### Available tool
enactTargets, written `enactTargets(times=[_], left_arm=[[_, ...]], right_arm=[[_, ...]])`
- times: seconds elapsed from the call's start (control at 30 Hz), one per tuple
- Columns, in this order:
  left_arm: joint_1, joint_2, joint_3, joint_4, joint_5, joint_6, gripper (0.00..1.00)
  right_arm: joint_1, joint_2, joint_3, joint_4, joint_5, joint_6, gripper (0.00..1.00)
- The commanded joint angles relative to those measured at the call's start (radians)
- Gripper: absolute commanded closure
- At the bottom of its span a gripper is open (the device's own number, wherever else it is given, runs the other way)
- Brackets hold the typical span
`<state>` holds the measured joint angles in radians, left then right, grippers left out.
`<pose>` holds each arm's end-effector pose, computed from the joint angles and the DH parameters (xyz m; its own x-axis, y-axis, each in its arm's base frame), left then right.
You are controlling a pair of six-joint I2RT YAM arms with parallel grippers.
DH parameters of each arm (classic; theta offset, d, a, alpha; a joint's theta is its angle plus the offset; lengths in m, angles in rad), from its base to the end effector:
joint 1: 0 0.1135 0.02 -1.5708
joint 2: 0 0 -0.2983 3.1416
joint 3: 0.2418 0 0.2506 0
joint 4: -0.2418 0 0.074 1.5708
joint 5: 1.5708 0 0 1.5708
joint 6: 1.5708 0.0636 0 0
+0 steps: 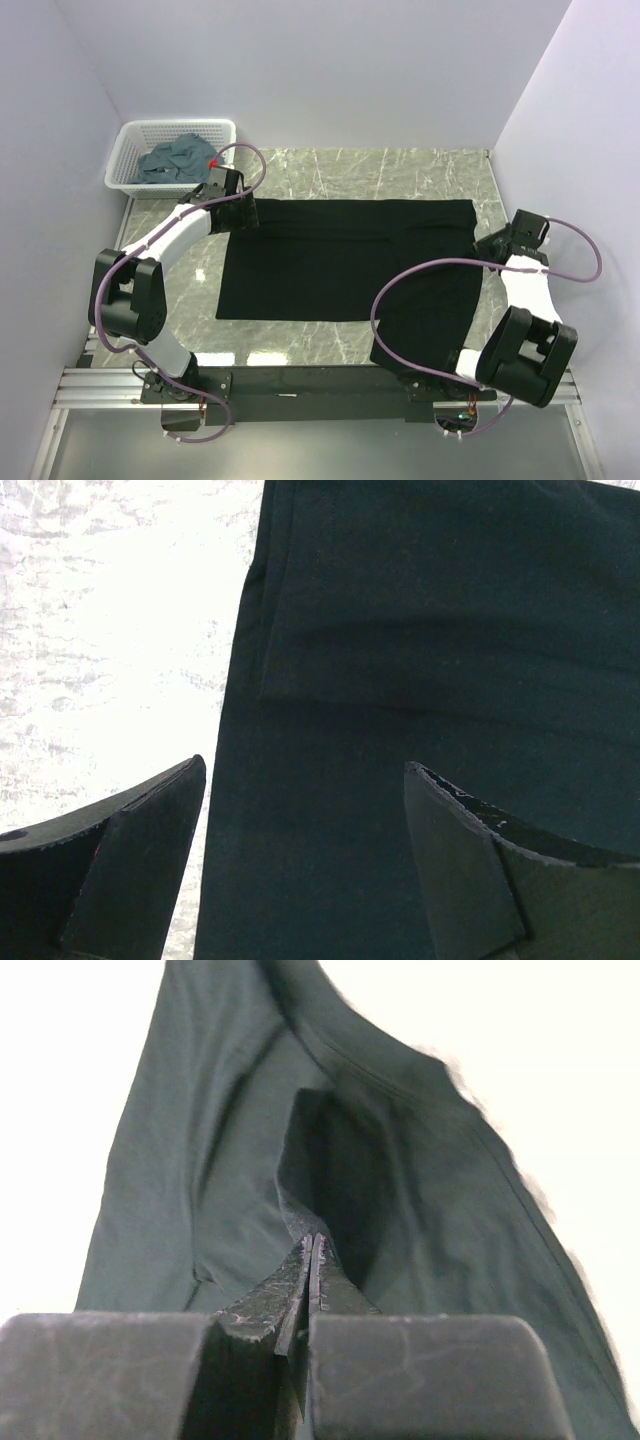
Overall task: Fold and stack the t-shirts
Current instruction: Fold the tshirt
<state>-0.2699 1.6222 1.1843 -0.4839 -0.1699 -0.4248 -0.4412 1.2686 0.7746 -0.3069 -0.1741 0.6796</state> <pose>0.3534 -0.0866 0.2537 -0.7673 -0.2092 -0.6062 -0.1667 0.9779 -0.1264 0.2479 -0.1049 0.2376 -0.3092 0.8305 -0.4632 0.6504 0.5401 0.5342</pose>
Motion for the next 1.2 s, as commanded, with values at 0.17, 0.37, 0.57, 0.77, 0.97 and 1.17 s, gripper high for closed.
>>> enactTargets(times=[0.17,0.37,0.57,0.77,0.97,1.17], left_arm=[[-0.006,-0.035,0.038,0.002,0.004,0.021,0.14],[-0.008,-0.030,0.038,0.001,0.001,0.023,0.14],[-0.006,-0.022,0.040,-0.002,0.004,0.024,0.14],[-0.006,-0.013,0.041,-0.004,0.000,0.024,0.14],[-0.006,-0.012,0.040,-0.004,-0.006,0.024,0.14],[-0.006,-0.007,0.041,-0.005,0.001,0.024,0.14]], right_arm=[[-0.004,-0.084,-0.063,-0.182,0.120,0.023,1.00],[-0.004,-0.120,-0.084,-0.225,0.134,0.026,1.00],[-0.004,-0.126,-0.089,-0.251,0.171,0.023,1.00],[-0.004,-0.143,-0.101,-0.261,0.150,0.041,1.00],[-0.004,-0.175,-0.103,-0.296,0.134,0.031,1.00],[-0.004,-0.198,-0.144,-0.299,0.119,0.032,1.00]])
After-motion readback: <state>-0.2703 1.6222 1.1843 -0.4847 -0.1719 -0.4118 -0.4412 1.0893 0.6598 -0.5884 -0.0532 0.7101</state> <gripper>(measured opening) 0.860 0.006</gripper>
